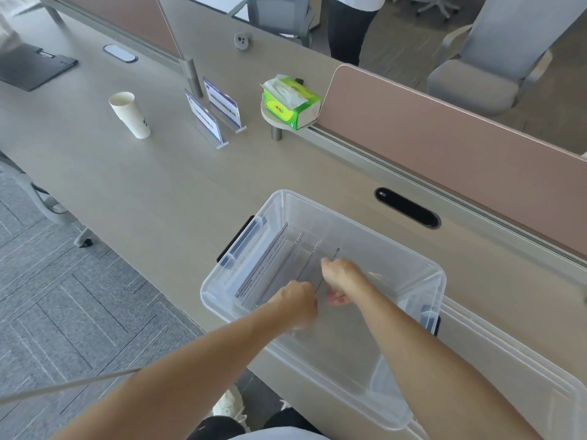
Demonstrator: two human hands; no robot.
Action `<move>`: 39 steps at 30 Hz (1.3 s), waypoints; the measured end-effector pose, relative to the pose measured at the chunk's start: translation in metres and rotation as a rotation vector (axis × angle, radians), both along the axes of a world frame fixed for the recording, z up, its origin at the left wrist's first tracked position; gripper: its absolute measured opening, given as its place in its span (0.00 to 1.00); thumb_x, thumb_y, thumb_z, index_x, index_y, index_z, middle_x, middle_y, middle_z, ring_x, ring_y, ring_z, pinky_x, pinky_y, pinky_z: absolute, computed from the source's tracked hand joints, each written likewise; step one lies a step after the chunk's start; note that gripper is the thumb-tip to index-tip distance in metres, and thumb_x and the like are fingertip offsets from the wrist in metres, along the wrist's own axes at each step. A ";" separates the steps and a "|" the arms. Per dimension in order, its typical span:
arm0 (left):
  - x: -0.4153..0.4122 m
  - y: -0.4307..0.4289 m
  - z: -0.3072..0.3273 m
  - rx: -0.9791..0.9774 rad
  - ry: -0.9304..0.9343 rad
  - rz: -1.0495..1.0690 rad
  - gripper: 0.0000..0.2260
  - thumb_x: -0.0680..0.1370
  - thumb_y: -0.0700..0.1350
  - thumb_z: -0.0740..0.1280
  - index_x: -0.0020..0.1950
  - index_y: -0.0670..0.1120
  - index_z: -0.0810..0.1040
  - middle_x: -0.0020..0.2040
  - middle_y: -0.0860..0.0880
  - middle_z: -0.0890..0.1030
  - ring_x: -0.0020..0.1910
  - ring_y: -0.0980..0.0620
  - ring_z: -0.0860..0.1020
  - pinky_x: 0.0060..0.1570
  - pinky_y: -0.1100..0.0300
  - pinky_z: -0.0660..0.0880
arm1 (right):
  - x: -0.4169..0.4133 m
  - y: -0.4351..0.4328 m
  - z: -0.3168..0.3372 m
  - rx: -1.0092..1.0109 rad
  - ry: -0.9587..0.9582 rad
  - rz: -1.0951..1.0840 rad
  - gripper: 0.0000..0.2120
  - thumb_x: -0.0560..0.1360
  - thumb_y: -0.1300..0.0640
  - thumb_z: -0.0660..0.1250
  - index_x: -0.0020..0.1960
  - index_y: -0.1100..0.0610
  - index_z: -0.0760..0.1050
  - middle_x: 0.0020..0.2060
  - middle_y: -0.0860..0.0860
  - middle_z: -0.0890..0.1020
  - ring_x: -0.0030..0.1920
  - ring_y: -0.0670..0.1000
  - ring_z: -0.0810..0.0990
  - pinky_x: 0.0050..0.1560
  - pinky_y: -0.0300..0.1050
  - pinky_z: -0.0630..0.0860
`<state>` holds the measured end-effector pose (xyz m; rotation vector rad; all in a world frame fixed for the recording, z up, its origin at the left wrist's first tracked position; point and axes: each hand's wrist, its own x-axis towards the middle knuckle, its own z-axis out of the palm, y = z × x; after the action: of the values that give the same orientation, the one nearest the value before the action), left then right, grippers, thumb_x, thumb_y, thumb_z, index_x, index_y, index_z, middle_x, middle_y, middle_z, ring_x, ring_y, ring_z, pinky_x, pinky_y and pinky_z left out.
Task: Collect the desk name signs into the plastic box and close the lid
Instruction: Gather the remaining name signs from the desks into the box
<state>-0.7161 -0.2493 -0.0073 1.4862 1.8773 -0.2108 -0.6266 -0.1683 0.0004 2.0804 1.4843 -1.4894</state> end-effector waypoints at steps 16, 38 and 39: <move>-0.187 -0.043 0.097 0.694 -0.560 0.354 0.04 0.74 0.44 0.69 0.41 0.49 0.83 0.33 0.53 0.83 0.28 0.59 0.77 0.29 0.67 0.71 | -0.101 -0.035 0.109 0.501 0.207 0.240 0.12 0.74 0.54 0.67 0.39 0.60 0.82 0.28 0.50 0.82 0.26 0.47 0.75 0.36 0.41 0.74; -0.411 0.000 0.095 0.716 -0.606 0.730 0.14 0.77 0.48 0.68 0.34 0.44 0.73 0.30 0.45 0.76 0.17 0.60 0.68 0.21 0.67 0.61 | -0.318 0.017 0.100 0.776 0.380 0.368 0.10 0.74 0.53 0.69 0.35 0.55 0.76 0.23 0.46 0.79 0.26 0.41 0.77 0.34 0.39 0.71; -0.416 0.013 0.097 0.700 -0.584 0.701 0.14 0.77 0.48 0.67 0.33 0.44 0.73 0.29 0.46 0.77 0.18 0.59 0.67 0.22 0.66 0.61 | -0.323 0.027 0.097 0.766 0.404 0.346 0.10 0.74 0.54 0.69 0.36 0.56 0.77 0.24 0.48 0.79 0.25 0.41 0.77 0.34 0.39 0.71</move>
<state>-1.1318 -0.2367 0.0898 1.0011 1.8999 1.1748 -0.9492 -0.1410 0.0975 1.7175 2.7511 -1.3797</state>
